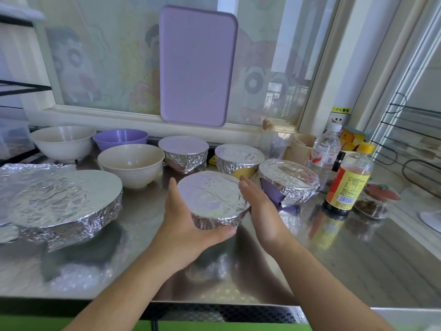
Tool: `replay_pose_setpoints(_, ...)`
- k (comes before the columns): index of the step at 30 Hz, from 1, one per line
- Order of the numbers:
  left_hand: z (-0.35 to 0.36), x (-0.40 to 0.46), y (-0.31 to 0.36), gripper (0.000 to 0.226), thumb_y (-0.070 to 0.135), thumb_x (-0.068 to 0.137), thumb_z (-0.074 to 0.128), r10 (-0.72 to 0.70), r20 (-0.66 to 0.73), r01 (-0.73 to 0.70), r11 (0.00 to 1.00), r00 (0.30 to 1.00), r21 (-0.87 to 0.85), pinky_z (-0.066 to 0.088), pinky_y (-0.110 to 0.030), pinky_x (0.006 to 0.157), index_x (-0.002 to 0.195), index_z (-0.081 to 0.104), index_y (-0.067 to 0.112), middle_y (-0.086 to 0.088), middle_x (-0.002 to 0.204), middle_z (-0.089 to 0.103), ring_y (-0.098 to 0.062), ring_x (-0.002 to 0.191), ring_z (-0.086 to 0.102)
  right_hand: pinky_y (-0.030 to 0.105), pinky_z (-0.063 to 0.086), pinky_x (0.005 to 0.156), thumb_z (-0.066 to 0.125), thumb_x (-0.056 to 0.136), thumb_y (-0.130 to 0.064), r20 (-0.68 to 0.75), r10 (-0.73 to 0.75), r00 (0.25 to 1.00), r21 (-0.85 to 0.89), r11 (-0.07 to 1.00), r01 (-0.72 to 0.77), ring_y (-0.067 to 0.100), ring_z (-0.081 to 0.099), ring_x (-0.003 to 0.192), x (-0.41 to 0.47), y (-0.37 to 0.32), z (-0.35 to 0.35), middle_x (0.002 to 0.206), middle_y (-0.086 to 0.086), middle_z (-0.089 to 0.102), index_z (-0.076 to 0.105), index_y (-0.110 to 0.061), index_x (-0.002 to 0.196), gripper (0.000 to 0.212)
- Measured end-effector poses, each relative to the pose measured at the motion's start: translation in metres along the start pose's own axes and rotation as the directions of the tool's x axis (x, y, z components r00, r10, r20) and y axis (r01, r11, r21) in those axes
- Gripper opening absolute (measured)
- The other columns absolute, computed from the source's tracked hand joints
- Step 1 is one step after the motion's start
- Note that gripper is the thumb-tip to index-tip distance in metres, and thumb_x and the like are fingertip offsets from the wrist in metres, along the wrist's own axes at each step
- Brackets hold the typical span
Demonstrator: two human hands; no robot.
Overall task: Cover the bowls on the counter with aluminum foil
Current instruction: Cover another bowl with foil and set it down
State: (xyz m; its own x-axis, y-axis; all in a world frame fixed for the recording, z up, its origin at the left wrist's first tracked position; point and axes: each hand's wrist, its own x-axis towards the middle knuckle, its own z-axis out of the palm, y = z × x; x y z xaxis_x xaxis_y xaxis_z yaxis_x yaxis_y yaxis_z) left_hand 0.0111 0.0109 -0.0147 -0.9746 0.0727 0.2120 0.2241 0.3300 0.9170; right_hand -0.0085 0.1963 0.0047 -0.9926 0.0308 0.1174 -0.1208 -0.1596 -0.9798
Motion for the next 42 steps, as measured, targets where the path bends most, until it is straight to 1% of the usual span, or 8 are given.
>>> replay_pose_setpoints(5, -0.006, 0.003, 0.001, 0.154, 0.039, 0.064, 0.099, -0.050, 0.018, 0.050, 0.999, 0.999, 0.002, 0.025, -0.017, 0.108, 0.165, -0.017, 0.031, 0.026, 0.154, 0.029, 0.007, 0.138, 0.030, 0.008, 0.047, 0.079, 0.049, 0.110, -0.024, 0.009, -0.022, 1.000, -0.131, 0.991, 0.023, -0.007, 0.067, 0.098, -0.006, 0.001, -0.008, 0.112, -0.019, 0.074, 0.072, -0.026, 0.120, 0.025)
replay_pose_setpoints(11, -0.024, 0.007, -0.007, 0.133, 0.022, 0.078, 0.091, -0.118, 0.102, 0.113, 0.992, 0.988, 0.056, 0.034, 0.001, 0.086, 0.166, -0.009, 0.035, 0.023, 0.156, 0.033, 0.009, 0.122, 0.045, 0.043, 0.049, 0.083, 0.059, 0.081, -0.037, -0.249, -0.113, 0.962, -0.281, 0.959, 0.040, 0.026, 0.064, 0.085, -0.005, -0.005, -0.017, 0.085, 0.002, 0.073, 0.070, -0.018, 0.086, 0.023)
replay_pose_setpoints(16, -0.025, 0.000, -0.008, 0.134, 0.022, 0.081, 0.089, -0.082, 0.083, 0.076, 0.994, 0.993, 0.074, 0.025, -0.017, 0.105, 0.164, -0.014, 0.040, 0.020, 0.168, 0.018, 0.002, 0.145, 0.027, 0.040, 0.038, 0.082, 0.060, 0.082, -0.035, -0.192, -0.098, 0.976, -0.196, 0.979, 0.060, 0.015, 0.051, 0.082, 0.013, -0.012, -0.011, 0.079, -0.006, 0.060, 0.069, -0.024, 0.077, 0.015)
replay_pose_setpoints(23, -0.004, 0.007, -0.004, 0.164, 0.080, 0.039, 0.089, -0.048, -0.009, 0.048, 0.998, 0.999, -0.048, 0.033, -0.029, 0.119, 0.164, -0.008, 0.036, 0.016, 0.164, 0.026, -0.005, 0.149, 0.031, 0.032, 0.041, 0.110, 0.045, 0.110, -0.021, -0.022, -0.014, 1.000, -0.149, 0.989, 0.011, 0.012, 0.049, 0.123, 0.001, -0.010, 0.008, 0.126, 0.007, 0.056, 0.053, 0.005, 0.125, 0.032)
replay_pose_setpoints(28, -0.006, 0.009, -0.006, 0.108, 0.078, 0.042, 0.087, -0.045, -0.008, 0.044, 0.999, 0.999, -0.015, 0.045, -0.017, 0.096, 0.131, 0.030, 0.052, 0.018, 0.143, 0.047, -0.003, 0.132, 0.051, 0.042, 0.050, 0.093, 0.046, 0.108, -0.021, -0.058, -0.072, 0.996, -0.274, 0.960, 0.053, 0.024, 0.067, 0.100, 0.006, -0.005, 0.002, 0.104, 0.013, 0.067, 0.064, -0.001, 0.106, 0.027)
replay_pose_setpoints(31, -0.014, 0.009, -0.004, 0.117, 0.074, 0.044, 0.088, -0.038, 0.017, 0.039, 0.999, 0.999, -0.005, 0.042, -0.021, 0.102, 0.142, 0.029, 0.049, 0.019, 0.149, 0.042, -0.001, 0.132, 0.048, 0.032, 0.040, 0.079, 0.050, 0.106, -0.023, -0.099, -0.084, 0.992, -0.369, 0.929, 0.042, 0.014, 0.054, 0.088, 0.008, -0.009, 0.000, 0.086, -0.007, 0.057, 0.066, -0.025, 0.079, 0.031)
replay_pose_setpoints(37, -0.013, 0.003, 0.006, 0.123, 0.058, 0.073, 0.085, 0.013, 0.013, -0.014, 0.997, 1.000, 0.082, 0.024, -0.006, 0.097, 0.164, 0.007, 0.032, 0.032, 0.152, 0.011, 0.015, 0.130, 0.022, 0.018, 0.036, 0.103, 0.048, 0.110, -0.031, 0.038, -0.116, 0.993, -0.453, 0.883, 0.121, -0.013, 0.052, 0.118, 0.018, -0.024, -0.001, 0.130, -0.030, 0.060, 0.061, -0.031, 0.143, 0.035)
replay_pose_setpoints(42, -0.009, 0.004, 0.010, 0.128, 0.076, 0.062, 0.071, 0.046, 0.017, -0.048, 0.991, 0.999, 0.122, 0.021, 0.005, 0.092, 0.164, 0.008, 0.029, 0.029, 0.150, 0.012, 0.034, 0.118, 0.022, 0.030, 0.033, 0.120, 0.048, 0.109, -0.040, 0.096, -0.020, 0.995, -0.505, 0.861, 0.065, 0.006, 0.049, 0.140, 0.028, -0.020, 0.002, 0.155, -0.013, 0.053, 0.055, -0.029, 0.153, 0.046)
